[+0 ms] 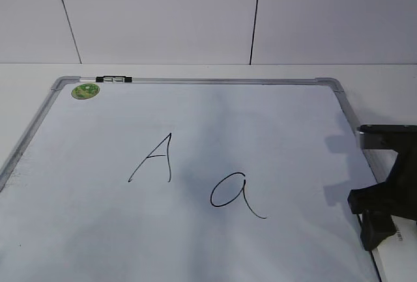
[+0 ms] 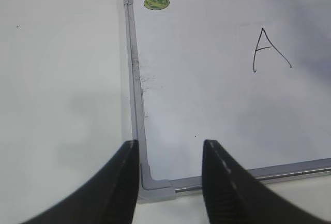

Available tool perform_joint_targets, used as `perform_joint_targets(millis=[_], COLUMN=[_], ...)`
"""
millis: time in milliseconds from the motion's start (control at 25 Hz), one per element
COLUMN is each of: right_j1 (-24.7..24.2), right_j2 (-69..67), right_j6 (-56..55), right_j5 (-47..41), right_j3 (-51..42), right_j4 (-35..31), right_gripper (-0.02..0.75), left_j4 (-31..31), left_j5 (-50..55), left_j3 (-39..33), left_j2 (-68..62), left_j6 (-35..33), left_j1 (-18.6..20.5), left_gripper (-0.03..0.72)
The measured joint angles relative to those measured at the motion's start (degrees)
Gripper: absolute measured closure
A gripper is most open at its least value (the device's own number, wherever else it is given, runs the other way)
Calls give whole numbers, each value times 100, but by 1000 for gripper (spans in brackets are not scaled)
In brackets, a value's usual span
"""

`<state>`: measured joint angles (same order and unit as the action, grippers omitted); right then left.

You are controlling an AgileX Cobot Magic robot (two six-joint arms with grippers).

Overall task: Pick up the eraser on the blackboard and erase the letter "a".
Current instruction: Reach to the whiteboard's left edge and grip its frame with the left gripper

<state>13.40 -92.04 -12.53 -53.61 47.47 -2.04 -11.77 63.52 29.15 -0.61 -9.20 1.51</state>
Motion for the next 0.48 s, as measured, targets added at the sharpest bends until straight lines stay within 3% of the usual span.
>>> perform_joint_targets(millis=[480], right_j1=[0], right_j2=[464], right_j6=[8], right_j5=[-178], right_j3=[0], right_j4=[12], right_gripper=[178], left_j4=[0], left_j5=[0], left_j3=[0], left_j2=[0], left_j6=[0], left_j1=[0], left_gripper=[381])
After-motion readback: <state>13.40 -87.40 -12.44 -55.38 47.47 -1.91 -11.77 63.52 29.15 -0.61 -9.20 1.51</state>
